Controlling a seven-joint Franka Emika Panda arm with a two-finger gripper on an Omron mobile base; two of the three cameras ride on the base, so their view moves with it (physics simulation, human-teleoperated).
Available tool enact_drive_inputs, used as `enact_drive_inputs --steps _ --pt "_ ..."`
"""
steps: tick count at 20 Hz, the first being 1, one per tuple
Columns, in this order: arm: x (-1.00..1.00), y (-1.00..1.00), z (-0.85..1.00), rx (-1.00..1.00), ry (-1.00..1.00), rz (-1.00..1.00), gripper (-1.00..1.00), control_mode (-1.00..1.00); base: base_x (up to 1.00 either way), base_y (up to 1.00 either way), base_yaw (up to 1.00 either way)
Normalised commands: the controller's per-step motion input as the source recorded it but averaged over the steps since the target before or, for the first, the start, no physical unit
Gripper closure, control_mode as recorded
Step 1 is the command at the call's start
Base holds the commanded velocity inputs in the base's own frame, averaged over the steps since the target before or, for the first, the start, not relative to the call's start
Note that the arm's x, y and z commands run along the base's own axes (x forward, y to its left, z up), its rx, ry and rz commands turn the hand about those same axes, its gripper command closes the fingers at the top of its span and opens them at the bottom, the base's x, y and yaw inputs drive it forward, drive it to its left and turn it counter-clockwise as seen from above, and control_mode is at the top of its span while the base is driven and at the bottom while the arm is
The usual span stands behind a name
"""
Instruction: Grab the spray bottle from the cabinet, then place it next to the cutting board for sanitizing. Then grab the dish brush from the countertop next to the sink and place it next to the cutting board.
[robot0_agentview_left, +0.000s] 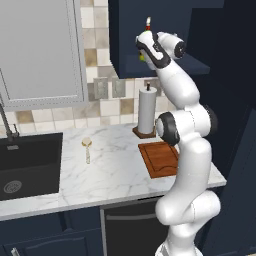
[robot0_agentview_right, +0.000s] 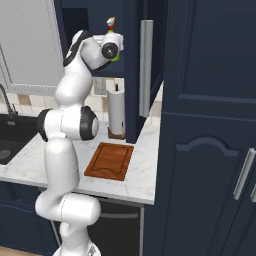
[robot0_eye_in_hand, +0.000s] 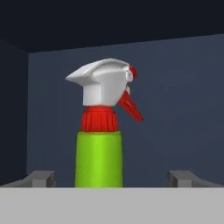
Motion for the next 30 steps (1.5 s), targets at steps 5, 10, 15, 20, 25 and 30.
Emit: enact_drive_inputs --steps 5,10,15,20,25,30 --pt "0.12 0.08 0.0 0.0 0.05 0.0 1.0 -1.0 0.0 0.0 0.0" --pt "0.09 0.13 -0.03 0.0 0.07 0.0 1.0 -1.0 0.0 0.0 0.0" --pt "0.0 0.04 0.0 0.03 0.07 0.0 1.0 -1.0 0.0 0.0 0.0" --pt "-0.17 -0.01 0.01 0.3 0.01 -0.08 1.0 -1.0 0.0 0.0 0.0" --pt "-0.27 0.09 0.0 0.12 -0.02 -0.18 1.0 -1.0 0.0 0.0 0.0" --pt "-0.4 0.05 -0.01 0.05 -0.08 -0.16 1.0 -1.0 0.0 0.0 0.0"
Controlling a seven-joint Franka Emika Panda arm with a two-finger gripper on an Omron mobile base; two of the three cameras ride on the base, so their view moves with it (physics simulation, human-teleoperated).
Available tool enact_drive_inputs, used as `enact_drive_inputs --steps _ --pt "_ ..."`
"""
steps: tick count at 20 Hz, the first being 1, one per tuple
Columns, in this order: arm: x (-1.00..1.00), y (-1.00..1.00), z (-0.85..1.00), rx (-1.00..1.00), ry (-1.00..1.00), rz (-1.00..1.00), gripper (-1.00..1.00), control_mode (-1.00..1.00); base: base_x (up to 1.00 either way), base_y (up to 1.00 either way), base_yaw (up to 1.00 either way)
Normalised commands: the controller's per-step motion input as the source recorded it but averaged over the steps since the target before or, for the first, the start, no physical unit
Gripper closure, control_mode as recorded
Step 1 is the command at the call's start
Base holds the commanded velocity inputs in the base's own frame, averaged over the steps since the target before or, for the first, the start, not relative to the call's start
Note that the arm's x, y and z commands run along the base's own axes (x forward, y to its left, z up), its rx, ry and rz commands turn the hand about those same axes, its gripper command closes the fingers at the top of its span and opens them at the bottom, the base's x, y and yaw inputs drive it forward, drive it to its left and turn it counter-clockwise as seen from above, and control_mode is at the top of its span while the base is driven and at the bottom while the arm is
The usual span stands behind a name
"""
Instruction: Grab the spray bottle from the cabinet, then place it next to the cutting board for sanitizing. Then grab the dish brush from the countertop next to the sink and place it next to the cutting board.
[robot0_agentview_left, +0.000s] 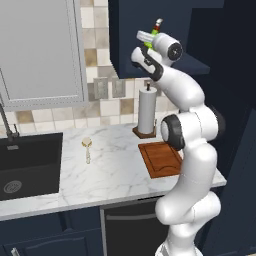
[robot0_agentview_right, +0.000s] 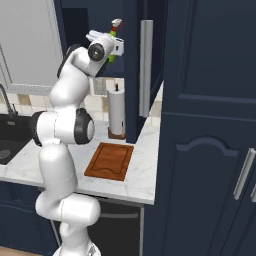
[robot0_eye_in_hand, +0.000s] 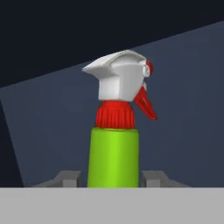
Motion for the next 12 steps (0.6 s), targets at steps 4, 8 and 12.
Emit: enact_drive_inputs --steps 4,8,12 --pt "-0.64 0.0 -0.08 0.03 -0.1 -0.15 1.0 -1.0 0.0 0.0 0.0" --pt "-0.8 -0.01 0.0 0.02 -0.03 -0.11 1.0 -1.0 0.0 0.0 0.0" --pt "-1.0 -0.02 0.0 0.05 0.0 -0.12 1.0 -1.0 0.0 0.0 0.0"
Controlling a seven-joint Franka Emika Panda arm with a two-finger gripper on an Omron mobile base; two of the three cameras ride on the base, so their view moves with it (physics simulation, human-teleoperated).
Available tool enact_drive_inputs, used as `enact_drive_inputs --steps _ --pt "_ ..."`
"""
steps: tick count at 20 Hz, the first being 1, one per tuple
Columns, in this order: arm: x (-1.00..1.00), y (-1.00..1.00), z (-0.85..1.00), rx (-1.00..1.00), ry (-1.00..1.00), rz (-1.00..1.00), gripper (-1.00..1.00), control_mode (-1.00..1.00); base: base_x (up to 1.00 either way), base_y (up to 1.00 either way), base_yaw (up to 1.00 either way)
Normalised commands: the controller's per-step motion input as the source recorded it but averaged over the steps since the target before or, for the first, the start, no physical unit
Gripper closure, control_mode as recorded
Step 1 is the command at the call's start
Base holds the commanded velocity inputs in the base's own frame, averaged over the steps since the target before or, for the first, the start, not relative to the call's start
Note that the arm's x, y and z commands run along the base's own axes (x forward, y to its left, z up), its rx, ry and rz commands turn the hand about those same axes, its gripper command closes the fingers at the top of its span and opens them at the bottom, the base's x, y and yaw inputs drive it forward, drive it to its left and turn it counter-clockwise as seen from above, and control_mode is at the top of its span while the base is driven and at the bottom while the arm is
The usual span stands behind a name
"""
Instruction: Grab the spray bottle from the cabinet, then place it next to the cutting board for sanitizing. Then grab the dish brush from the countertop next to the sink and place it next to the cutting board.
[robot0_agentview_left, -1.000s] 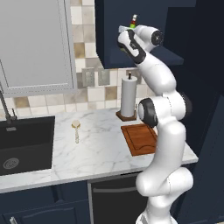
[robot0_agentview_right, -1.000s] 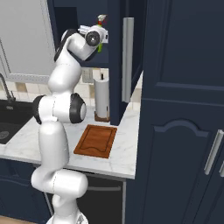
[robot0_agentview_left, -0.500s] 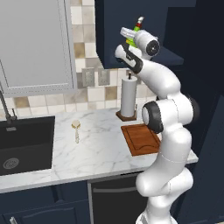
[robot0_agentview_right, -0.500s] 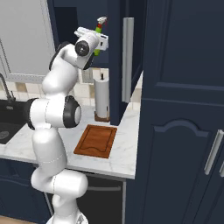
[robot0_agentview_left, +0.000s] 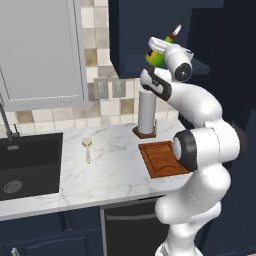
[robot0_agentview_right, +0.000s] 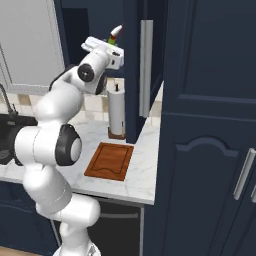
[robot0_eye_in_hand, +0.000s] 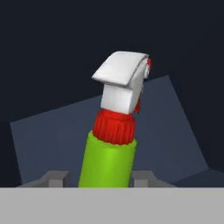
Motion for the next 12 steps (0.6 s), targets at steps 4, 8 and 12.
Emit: enact_drive_inputs --steps 4,8,12 --pt "-1.0 0.0 0.11 0.07 -0.03 -0.11 1.0 -1.0 0.0 0.0 0.0" --pt "-1.0 0.03 0.24 0.06 -0.12 -0.1 1.0 -1.0 0.0 0.0 0.0" --pt "-1.0 0.12 0.08 0.02 -0.05 -0.07 1.0 -1.0 0.0 0.0 0.0"
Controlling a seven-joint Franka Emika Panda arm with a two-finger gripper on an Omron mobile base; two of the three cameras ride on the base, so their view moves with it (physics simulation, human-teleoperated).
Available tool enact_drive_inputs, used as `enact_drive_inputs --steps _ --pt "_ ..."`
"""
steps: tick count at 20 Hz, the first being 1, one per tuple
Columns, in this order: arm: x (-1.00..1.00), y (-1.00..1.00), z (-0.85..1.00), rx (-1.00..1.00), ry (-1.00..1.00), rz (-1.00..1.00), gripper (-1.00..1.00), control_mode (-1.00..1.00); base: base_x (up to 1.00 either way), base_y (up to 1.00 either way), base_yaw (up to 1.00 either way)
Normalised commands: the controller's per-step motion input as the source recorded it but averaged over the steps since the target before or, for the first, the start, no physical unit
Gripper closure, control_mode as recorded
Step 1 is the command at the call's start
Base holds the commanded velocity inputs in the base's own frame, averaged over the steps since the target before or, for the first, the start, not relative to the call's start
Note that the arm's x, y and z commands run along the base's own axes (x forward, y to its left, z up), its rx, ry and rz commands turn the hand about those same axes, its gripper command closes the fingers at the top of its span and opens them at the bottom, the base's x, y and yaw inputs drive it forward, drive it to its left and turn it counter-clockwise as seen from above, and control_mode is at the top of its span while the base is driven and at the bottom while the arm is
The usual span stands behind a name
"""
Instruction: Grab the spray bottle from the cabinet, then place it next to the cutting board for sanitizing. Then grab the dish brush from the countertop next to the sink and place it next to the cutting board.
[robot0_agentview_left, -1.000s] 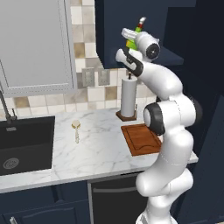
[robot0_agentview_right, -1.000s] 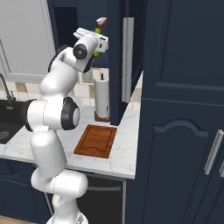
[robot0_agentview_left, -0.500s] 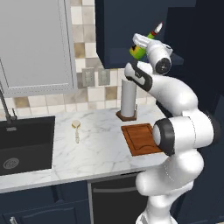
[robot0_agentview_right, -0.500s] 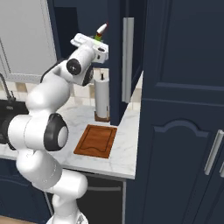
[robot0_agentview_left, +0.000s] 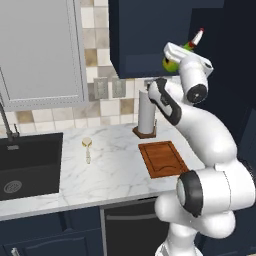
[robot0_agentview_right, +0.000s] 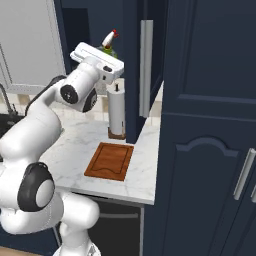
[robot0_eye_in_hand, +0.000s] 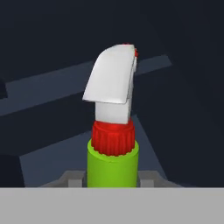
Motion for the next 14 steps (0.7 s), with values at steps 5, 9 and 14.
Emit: enact_drive_inputs --steps 5,9,14 --pt "-0.99 0.44 0.02 0.0 0.11 0.0 1.0 -1.0 0.0 0.0 0.0" --pt "-0.95 0.5 0.11 -0.01 0.31 0.0 1.0 -1.0 0.0 0.0 0.0" --pt "-0.76 0.41 0.01 -0.06 0.41 0.0 1.0 -1.0 0.0 0.0 0.0"
